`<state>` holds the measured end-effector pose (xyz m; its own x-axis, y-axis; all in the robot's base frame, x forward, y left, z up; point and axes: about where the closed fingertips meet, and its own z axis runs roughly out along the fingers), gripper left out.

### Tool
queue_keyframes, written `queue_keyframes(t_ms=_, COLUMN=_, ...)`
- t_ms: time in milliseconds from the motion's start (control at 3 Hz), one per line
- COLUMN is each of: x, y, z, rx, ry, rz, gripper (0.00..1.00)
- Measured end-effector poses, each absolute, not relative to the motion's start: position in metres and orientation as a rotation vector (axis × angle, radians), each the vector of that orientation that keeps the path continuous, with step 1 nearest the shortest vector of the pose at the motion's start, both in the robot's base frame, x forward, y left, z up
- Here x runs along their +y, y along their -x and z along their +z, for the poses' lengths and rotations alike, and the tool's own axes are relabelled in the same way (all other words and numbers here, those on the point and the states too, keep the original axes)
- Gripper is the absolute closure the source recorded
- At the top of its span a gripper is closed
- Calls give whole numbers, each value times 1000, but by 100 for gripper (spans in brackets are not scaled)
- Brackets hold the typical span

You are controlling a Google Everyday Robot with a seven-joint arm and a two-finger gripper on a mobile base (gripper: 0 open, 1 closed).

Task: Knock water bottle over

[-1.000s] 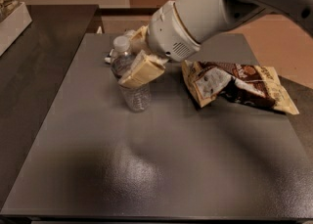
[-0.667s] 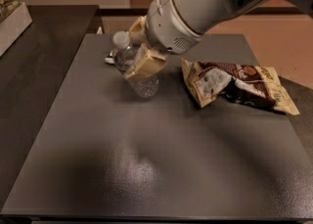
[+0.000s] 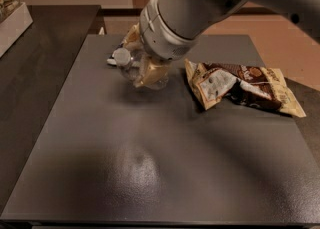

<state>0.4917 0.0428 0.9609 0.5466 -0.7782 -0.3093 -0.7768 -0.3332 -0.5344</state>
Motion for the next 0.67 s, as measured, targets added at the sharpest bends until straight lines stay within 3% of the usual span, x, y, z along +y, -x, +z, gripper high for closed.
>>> queue_keyframes(t_ms=667, x=45, y=-488, z=919, rx=1126, ry=2382, rz=-158, gripper=100)
